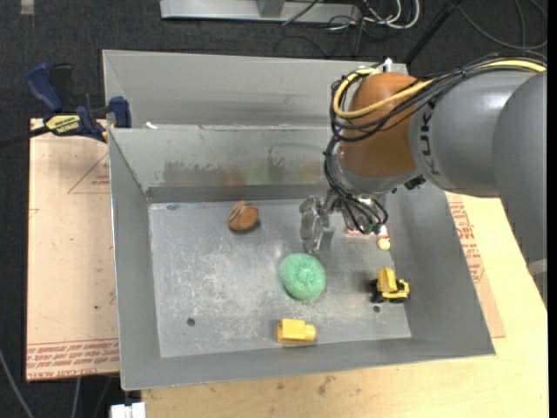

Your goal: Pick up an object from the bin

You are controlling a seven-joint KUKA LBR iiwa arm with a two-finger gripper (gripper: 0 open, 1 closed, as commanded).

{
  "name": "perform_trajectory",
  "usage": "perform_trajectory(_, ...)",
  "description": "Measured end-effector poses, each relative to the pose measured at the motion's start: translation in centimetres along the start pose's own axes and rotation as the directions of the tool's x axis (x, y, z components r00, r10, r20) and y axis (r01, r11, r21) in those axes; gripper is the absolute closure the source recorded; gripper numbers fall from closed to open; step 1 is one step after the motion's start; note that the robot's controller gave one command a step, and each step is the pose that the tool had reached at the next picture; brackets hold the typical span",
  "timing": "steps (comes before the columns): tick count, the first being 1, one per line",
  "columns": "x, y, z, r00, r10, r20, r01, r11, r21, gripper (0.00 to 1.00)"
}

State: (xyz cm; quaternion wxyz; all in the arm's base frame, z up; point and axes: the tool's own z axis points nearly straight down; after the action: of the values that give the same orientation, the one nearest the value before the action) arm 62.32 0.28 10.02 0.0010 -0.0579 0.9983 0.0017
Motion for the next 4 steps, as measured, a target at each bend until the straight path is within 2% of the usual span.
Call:
perform_trajectory(1, 0.0, -0.2, -0.2, 1.000, 0.003, 0.001, -0.003, 1.000, 0.003, 0.00)
perform_trajectory(2, 0.0, -0.2, -0.2, 1.000, 0.003, 0.001, -0.003, 1.000, 0.003, 0.00)
perform_trajectory(3, 4.6, 0.0, 1.9, 1.000, 0.021, 0.003, -0.021, 1.000, 0.002, 0.00)
perform_trajectory(4, 7.5, 0.7, 2.8, 0.999, 0.048, -0.002, -0.048, 0.999, 0.002, 0.00)
